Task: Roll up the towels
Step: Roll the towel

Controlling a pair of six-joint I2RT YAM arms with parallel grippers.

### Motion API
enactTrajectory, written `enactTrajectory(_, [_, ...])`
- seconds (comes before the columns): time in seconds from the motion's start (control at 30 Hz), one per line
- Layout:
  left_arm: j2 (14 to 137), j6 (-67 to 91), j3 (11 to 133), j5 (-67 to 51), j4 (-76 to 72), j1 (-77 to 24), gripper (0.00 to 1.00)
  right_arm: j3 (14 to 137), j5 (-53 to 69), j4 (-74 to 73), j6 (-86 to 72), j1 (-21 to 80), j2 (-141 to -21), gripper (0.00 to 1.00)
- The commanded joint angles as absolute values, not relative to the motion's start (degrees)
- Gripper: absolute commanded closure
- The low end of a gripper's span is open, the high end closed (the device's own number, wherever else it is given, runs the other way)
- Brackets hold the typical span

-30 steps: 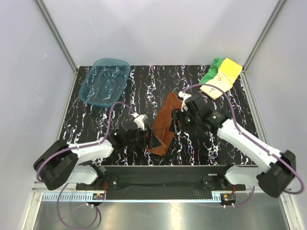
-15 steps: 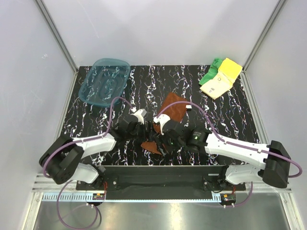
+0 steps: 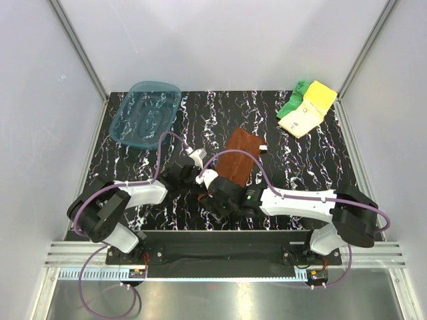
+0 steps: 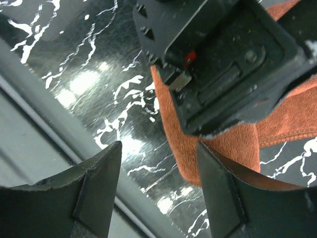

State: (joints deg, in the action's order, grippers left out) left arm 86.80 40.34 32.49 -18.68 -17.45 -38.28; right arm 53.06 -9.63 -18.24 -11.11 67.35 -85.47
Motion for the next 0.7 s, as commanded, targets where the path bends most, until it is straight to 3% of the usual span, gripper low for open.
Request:
enactTrajectory(0.0, [88.59, 39.38, 33.75, -19.95, -18.46, -38.06, 0.2, 52.65, -14.57, -13.01, -9.49, 67.68, -86.22, 0.3])
enactTrajectory(0.37, [89.65, 38.85, 33.49, -22.5, -18.55, -37.44, 0.2, 52.3, -23.56, -12.57, -7.29, 67.76, -91.75, 0.28])
enactTrajectory(0.5, [89.82, 38.76, 33.4, -23.02, -18.54, -37.09, 0.2, 51.42, -23.11, -11.34, -8.09, 67.76, -92.28, 0.35])
enactTrajectory(0.67, [90.35, 39.02, 33.05, -24.52, -18.98, -36.3, 0.2, 51.33, -23.47, -11.43, -9.67, 68.29, -94.56, 0.57])
